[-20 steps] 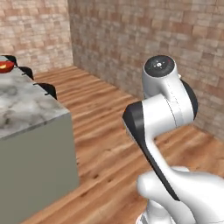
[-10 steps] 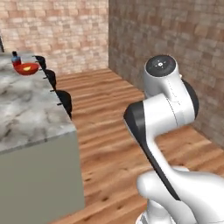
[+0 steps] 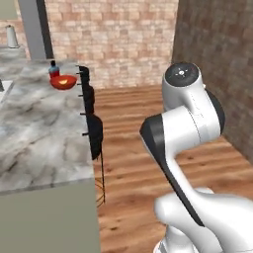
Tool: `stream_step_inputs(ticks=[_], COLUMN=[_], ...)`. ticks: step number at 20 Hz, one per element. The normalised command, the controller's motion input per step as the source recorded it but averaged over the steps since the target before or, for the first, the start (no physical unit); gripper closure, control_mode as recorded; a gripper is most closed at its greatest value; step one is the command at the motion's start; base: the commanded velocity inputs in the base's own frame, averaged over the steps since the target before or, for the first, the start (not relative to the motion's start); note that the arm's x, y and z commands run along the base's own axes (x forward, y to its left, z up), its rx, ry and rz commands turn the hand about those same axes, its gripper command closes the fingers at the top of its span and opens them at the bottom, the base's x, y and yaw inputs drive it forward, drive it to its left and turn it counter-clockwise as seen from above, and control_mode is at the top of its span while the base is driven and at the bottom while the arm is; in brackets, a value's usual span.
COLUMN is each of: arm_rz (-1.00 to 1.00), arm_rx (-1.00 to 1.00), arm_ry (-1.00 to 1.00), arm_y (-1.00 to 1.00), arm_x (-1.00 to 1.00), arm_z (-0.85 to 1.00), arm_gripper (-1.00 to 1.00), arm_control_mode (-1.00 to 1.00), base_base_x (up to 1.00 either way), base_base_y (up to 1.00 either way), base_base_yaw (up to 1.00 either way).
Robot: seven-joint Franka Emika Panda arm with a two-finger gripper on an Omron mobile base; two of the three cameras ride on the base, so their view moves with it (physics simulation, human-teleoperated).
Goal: There is a bowl on the dining counter. Grab a lemon wedge from the fridge and place it in the bowl. Then get the liquor bottle and glass cup from the cabinet and place them next to the bowl.
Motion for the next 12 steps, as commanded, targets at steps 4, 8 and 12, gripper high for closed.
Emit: stream_step_inputs(ticks=[4, 8, 12], arm_rz=[0.00, 0.00, 0.00], arm_rx=[0.00, 0.00, 0.00], arm_ry=[0.00, 0.00, 0.00], arm_y=[0.00, 0.00, 0.00], arm_x=[0.00, 0.00, 0.00], arm_z=[0.00, 0.00, 0.00], arm_gripper=[1.00, 1.00, 1.00], arm_control_mode=[1.00, 1.00, 1.00], base_base_x=[1.00, 0.98, 0.88], base_base_y=[-0.61, -0.74, -0.75], base_base_yaw=[0.45, 0.46, 0.46])
